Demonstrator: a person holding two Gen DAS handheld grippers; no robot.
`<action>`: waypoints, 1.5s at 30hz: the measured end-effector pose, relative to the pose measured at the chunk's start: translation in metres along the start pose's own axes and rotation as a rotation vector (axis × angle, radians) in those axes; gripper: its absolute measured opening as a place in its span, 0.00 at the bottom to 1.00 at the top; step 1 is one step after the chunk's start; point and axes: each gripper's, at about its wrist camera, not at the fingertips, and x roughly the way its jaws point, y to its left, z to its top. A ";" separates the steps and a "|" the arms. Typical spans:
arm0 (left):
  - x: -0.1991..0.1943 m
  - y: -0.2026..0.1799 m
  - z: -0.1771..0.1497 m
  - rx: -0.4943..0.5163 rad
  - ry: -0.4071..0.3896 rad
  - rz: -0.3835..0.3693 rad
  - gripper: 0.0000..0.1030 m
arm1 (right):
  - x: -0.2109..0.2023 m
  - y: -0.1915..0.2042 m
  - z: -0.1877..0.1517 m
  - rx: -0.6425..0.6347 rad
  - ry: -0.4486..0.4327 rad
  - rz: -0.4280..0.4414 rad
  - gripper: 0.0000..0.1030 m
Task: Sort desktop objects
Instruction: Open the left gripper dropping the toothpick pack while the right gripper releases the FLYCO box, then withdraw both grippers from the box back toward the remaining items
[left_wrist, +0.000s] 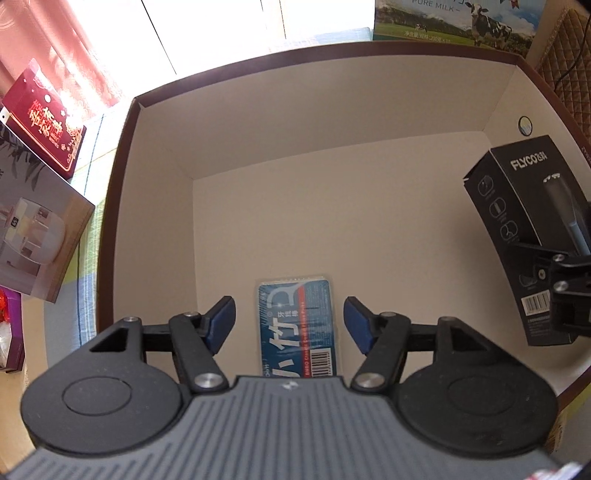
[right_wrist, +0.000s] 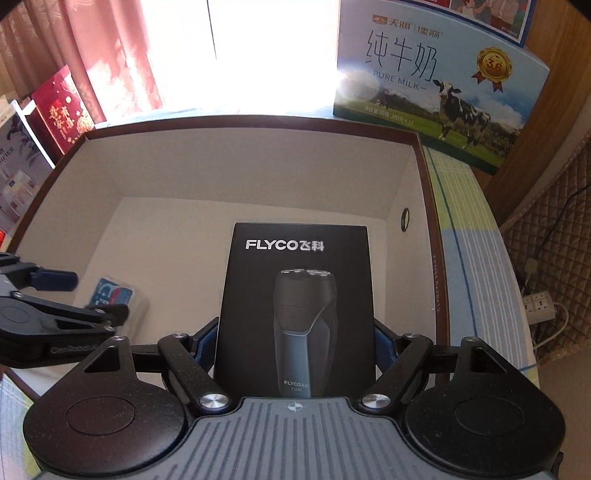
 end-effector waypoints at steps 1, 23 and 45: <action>-0.001 0.001 0.000 0.000 -0.002 -0.001 0.61 | 0.000 0.001 0.000 -0.010 0.001 -0.008 0.74; -0.036 0.004 -0.021 -0.028 -0.040 0.001 0.86 | -0.034 -0.002 -0.010 -0.049 -0.061 0.066 0.97; -0.117 -0.013 -0.078 -0.075 -0.147 -0.038 0.88 | -0.109 -0.006 -0.055 0.005 -0.170 0.165 0.98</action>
